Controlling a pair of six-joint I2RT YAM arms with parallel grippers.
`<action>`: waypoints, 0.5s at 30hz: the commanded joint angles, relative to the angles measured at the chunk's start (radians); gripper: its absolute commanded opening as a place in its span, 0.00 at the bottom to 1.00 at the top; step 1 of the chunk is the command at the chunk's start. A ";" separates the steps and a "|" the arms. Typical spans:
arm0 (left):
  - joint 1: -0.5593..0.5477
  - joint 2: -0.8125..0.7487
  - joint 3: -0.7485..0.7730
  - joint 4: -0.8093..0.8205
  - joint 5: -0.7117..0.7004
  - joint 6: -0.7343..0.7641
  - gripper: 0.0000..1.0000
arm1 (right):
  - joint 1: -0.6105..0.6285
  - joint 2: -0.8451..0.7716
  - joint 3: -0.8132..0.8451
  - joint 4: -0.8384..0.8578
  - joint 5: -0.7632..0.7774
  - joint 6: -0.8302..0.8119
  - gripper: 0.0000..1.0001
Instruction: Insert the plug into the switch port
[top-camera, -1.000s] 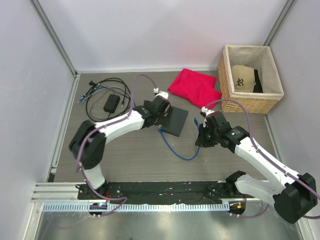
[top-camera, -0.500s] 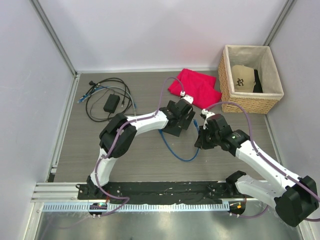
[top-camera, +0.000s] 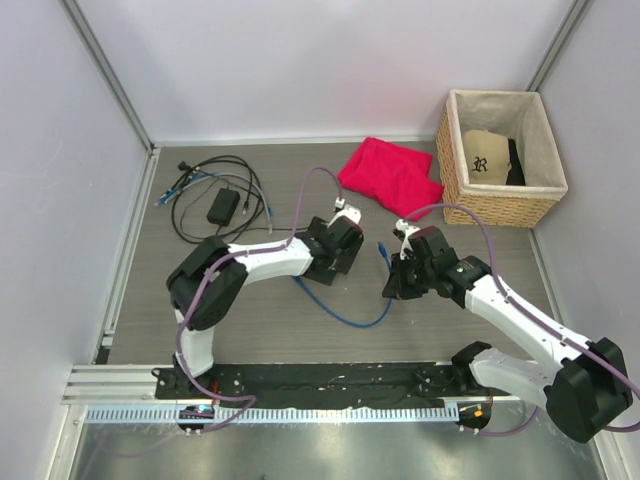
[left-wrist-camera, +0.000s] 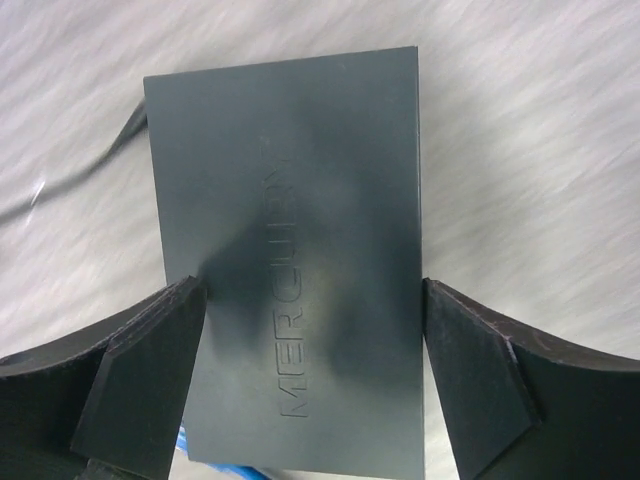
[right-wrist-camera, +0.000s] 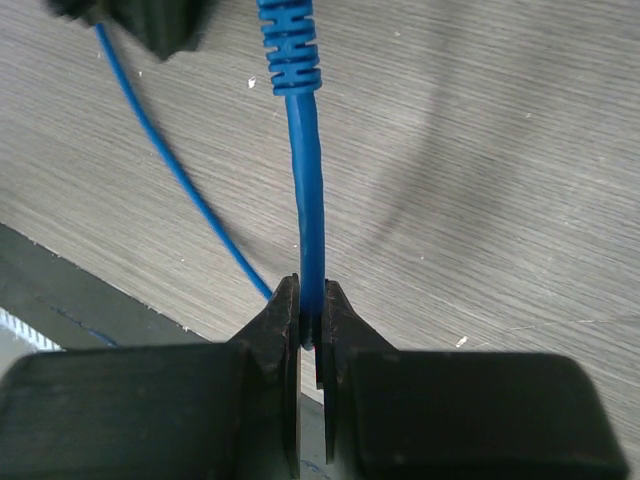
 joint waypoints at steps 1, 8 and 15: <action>0.017 -0.121 -0.167 -0.097 -0.077 0.007 0.90 | -0.002 0.005 -0.008 0.044 -0.062 -0.017 0.06; 0.019 -0.320 -0.266 -0.071 -0.139 0.050 0.99 | -0.002 0.138 -0.025 0.110 -0.271 -0.024 0.09; 0.019 -0.553 -0.279 -0.132 -0.145 -0.062 1.00 | -0.002 0.282 0.000 0.130 -0.242 -0.046 0.25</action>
